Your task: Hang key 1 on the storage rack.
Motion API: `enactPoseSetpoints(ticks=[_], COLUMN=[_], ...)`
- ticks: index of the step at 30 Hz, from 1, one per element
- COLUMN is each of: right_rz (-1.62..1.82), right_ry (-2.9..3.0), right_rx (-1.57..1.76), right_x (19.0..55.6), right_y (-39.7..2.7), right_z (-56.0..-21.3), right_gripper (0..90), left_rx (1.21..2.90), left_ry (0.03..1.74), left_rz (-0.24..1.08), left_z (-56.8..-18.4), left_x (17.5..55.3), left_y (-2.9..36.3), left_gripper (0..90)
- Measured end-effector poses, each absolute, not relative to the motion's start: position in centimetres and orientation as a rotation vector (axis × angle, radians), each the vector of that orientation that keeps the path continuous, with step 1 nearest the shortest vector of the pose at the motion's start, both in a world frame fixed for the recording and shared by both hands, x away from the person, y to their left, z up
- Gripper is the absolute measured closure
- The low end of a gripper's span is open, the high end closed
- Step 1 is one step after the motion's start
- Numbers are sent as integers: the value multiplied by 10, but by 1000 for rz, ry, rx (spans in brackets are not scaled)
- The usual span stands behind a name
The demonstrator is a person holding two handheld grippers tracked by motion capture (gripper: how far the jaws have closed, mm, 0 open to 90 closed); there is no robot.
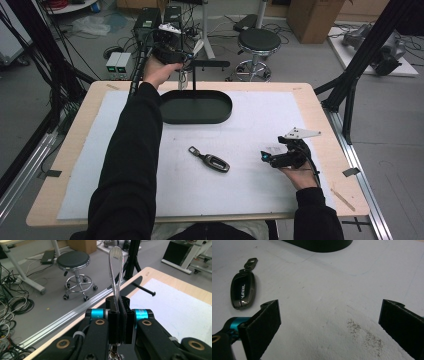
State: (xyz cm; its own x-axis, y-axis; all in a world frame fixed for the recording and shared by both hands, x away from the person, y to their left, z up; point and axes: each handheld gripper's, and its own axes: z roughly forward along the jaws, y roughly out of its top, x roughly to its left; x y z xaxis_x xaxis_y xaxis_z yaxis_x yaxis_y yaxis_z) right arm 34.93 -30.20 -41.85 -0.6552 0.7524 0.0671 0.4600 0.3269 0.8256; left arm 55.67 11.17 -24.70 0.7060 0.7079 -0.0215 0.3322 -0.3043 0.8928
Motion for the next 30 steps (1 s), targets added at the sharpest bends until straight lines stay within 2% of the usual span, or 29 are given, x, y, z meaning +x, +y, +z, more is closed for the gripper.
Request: enactPoseSetpoints(ticks=[12,22,30], right_rz=[1231,1223,1219], right_ry=[2281,2280,2277], right_rx=[1083,1078,1088], right_x=[349,348,347], right_y=[-301,-302,-302], right_z=[-419,-419,-420], right_gripper=[32,32,32], left_rx=[1869,1878,1880], left_ry=[857,918,923], left_rz=[485,564,518], left_z=[-254,-252,-252], left_x=[576,587,583], left_y=[107,108,115], left_gripper=[866,865,862])
